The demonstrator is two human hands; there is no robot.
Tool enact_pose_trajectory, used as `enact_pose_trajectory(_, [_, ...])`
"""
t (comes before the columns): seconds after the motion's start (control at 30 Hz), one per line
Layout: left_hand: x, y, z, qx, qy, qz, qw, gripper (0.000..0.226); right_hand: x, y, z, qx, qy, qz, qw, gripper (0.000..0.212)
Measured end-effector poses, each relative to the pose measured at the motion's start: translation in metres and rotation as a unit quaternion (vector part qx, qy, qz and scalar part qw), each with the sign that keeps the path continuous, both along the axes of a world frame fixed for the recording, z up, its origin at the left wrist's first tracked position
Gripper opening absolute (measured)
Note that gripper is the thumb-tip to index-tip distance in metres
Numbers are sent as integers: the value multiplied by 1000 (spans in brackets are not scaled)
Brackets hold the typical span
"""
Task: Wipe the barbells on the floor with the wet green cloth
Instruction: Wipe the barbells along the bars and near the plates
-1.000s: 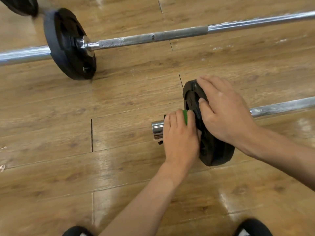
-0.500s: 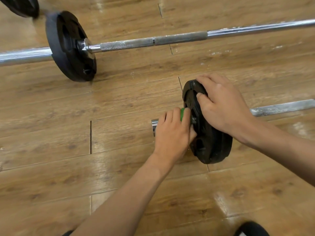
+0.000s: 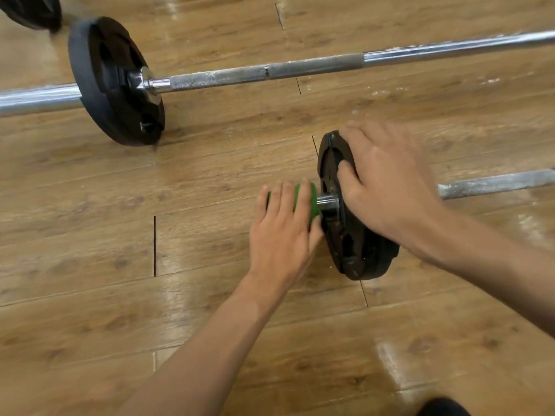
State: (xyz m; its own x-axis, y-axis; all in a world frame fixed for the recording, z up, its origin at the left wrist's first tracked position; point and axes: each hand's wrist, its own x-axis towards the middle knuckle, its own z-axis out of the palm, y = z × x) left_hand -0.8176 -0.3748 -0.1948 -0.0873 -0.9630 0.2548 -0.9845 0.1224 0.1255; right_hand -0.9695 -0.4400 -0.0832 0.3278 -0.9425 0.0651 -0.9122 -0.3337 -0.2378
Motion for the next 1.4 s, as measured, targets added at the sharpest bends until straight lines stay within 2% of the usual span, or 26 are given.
enact_pose_trajectory(0.1, [8, -13, 2, 2, 51, 71, 996, 48, -3, 13, -11, -2, -17, 37, 999, 71])
enact_pose_trajectory(0.2, [-7, -31, 7, 1, 82, 150, 985, 42, 2, -9, -14, -1, -57, 18, 998, 68])
enact_pose_trajectory(0.27, [-20, -34, 1, -15, 78, 119, 990, 42, 7, -25, -12, 7, -77, 5, 997, 65])
enact_pose_trajectory(0.37, [-25, -27, -11, -39, 47, -20, 998, 61, 8, -40, -10, 16, -75, 7, 997, 65])
enact_pose_trajectory(0.43, [-11, -34, -18, -63, 9, -56, 996, 62, 9, -47, -11, 19, -71, 8, 997, 65])
enact_pose_trajectory(0.57, [2, -45, -16, -84, -13, -29, 996, 55, 9, -48, -9, 12, -87, -5, 996, 61])
enact_pose_trajectory(0.67, [-3, -59, -13, -90, 10, -7, 996, 49, 9, -33, -8, -67, -42, 11, 997, 61])
enact_pose_trajectory(0.73, [-3, -72, -11, -90, 19, 12, 996, 45, 11, -25, -15, -90, -43, 18, 995, 67])
enact_pose_trajectory(0.8, [-3, -80, -9, -81, 29, 19, 996, 42, 12, -30, -24, -96, -47, 19, 994, 71])
enact_pose_trajectory(0.97, [5, -83, -14, -79, 19, -9, 997, 45, 12, -44, -33, -125, -80, 28, 989, 67])
enact_pose_trajectory(1.07, [15, -101, -3, -68, -7, -31, 997, 36, 11, -48, -37, -131, -93, 34, 986, 63])
enact_pose_trajectory(1.17, [29, -118, 8, -47, 6, 7, 999, 28, 11, -59, -36, -129, -105, 26, 986, 61])
enact_pose_trajectory(1.3, [8, -92, -18, -83, -2, 49, 995, 39, 12, -59, -37, -135, -122, 21, 983, 59])
enact_pose_trajectory(1.4, [-5, -79, -35, -111, -23, 0, 994, 53, 10, -54, -39, -140, -123, 30, 982, 58])
